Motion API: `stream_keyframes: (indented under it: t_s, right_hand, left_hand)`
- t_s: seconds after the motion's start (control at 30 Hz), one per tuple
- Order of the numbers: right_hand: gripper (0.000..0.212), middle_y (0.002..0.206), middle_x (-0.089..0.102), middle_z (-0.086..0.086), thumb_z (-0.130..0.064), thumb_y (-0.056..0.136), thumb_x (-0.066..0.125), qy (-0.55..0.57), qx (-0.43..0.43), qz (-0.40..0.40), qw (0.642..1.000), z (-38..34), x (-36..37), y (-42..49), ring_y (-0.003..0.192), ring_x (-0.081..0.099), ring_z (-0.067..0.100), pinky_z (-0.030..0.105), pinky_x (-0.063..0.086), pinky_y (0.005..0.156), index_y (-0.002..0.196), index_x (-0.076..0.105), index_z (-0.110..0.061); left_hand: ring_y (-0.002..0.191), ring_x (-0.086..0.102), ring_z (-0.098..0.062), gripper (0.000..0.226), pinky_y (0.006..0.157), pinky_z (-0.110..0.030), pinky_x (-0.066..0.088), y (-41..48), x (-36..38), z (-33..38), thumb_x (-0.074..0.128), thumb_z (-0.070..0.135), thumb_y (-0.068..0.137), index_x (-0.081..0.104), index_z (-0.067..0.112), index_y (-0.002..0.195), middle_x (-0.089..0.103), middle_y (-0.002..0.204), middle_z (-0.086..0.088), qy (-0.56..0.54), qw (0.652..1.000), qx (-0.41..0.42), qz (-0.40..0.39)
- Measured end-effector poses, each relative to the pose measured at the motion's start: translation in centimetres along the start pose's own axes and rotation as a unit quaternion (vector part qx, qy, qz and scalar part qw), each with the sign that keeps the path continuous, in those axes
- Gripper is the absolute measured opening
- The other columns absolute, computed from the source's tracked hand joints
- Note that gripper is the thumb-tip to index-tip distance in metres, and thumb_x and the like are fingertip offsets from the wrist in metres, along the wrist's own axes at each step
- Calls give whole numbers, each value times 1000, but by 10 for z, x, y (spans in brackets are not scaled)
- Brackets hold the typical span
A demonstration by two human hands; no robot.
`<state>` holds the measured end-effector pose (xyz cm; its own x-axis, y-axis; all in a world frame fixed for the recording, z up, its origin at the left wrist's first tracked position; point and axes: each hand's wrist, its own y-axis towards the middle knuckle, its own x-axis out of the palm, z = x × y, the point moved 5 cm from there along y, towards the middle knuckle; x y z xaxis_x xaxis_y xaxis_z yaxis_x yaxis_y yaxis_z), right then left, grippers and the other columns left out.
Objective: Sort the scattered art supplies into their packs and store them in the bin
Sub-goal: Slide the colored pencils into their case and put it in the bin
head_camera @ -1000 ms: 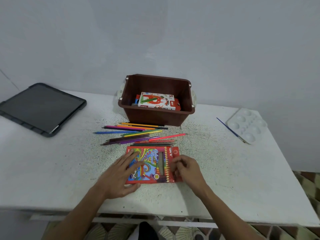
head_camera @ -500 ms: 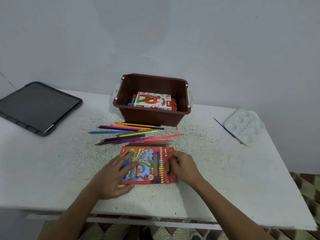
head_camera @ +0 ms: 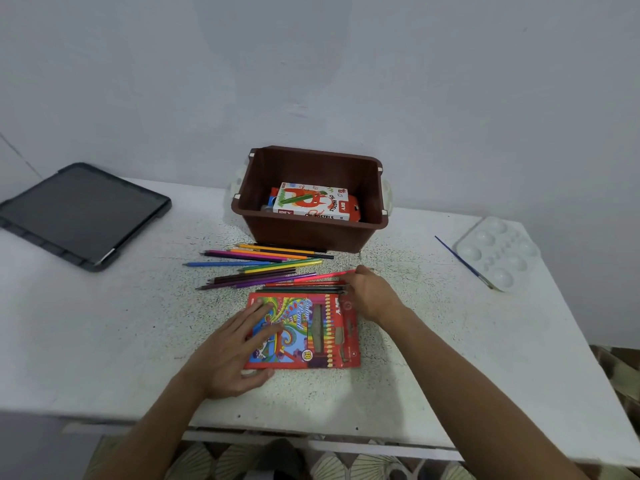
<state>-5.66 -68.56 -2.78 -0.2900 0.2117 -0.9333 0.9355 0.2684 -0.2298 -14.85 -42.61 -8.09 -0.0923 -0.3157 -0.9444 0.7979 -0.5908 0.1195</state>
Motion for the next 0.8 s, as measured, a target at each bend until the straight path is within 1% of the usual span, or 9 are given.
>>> stream_keyframes:
  t_s: [0.1, 0.17, 0.27, 0.37, 0.47, 0.53, 0.6, 0.7, 0.8]
  right_hand:
    - [29, 113, 56, 10, -24, 99, 52, -1, 13, 10, 1000, 2, 1, 4, 98, 65, 31, 41, 55, 84, 125, 58, -15]
    - [27, 113, 56, 11, -23, 100, 49, 0, 16, 22, 1000, 3, 1, 5, 96, 65, 32, 42, 55, 83, 123, 56, -13]
    - [22, 109, 57, 10, -22, 99, 49, 32, 16, 46, 998, 6, 1, 4, 94, 64, 30, 37, 53, 78, 117, 55, -11]
    - [19, 105, 58, 9, -21, 98, 50, 44, 13, 68, 997, 13, -1, 0, 90, 63, 28, 35, 50, 73, 111, 56, -9]
    - [19, 100, 55, 9, -19, 100, 49, 51, 5, 128, 990, 20, -6, -10, 80, 61, 28, 34, 50, 67, 110, 58, -6]
    - [15, 95, 54, 8, -16, 98, 53, 43, 0, 181, 983, 28, -9, -21, 71, 58, 26, 36, 51, 61, 106, 60, -5]
    - [10, 92, 52, 7, -12, 96, 58, 50, 12, 217, 975, 40, -10, -37, 64, 54, 24, 33, 47, 55, 102, 62, -5]
    - [6, 92, 54, 5, -8, 92, 63, 68, 33, 247, 966, 63, -9, -67, 65, 55, 24, 31, 42, 56, 97, 65, -7]
    - [6, 90, 54, 1, -5, 90, 65, 92, 52, 266, 958, 85, -5, -102, 64, 56, 23, 35, 47, 58, 95, 65, -9]
  left_hand:
    - [152, 6, -15, 74, 116, -44, 21, 0, 1, -1, 47, 70, 90, 25, 39, 153, 13, 165, 4, -6, 1000, -2, -7]
    - [152, 6, -16, 74, 117, -44, 22, 0, 2, -1, 46, 70, 90, 24, 39, 153, 13, 165, 4, -4, 1000, -2, -11]
    - [152, 3, -15, 74, 117, -44, 19, 0, 3, -3, 46, 70, 90, 24, 39, 153, 12, 165, 4, -1, 1000, -3, -13]
    - [152, 6, -17, 74, 118, -46, 19, 2, 1, -1, 47, 69, 90, 26, 37, 153, 14, 164, 1, 1, 1000, 2, -14]
    - [152, 7, -19, 74, 118, -46, 19, 2, 1, 0, 47, 69, 90, 28, 35, 153, 15, 164, -1, 0, 1000, 6, -17]
    - [152, 7, -18, 74, 117, -45, 20, 2, 2, -3, 47, 70, 89, 28, 36, 152, 15, 164, 0, -1, 1000, 1, -17]
    - [152, 8, -17, 74, 117, -44, 22, 1, 3, -4, 48, 70, 89, 28, 36, 152, 16, 164, 1, -2, 1000, -3, -22]
    - [151, 12, -19, 74, 117, -40, 25, 2, 1, -3, 49, 69, 89, 33, 32, 151, 18, 163, -2, -1, 1000, 6, -18]
    - [151, 13, -20, 74, 116, -39, 24, 2, 0, -2, 50, 67, 89, 35, 30, 151, 17, 164, -4, 2, 1000, 13, -14]
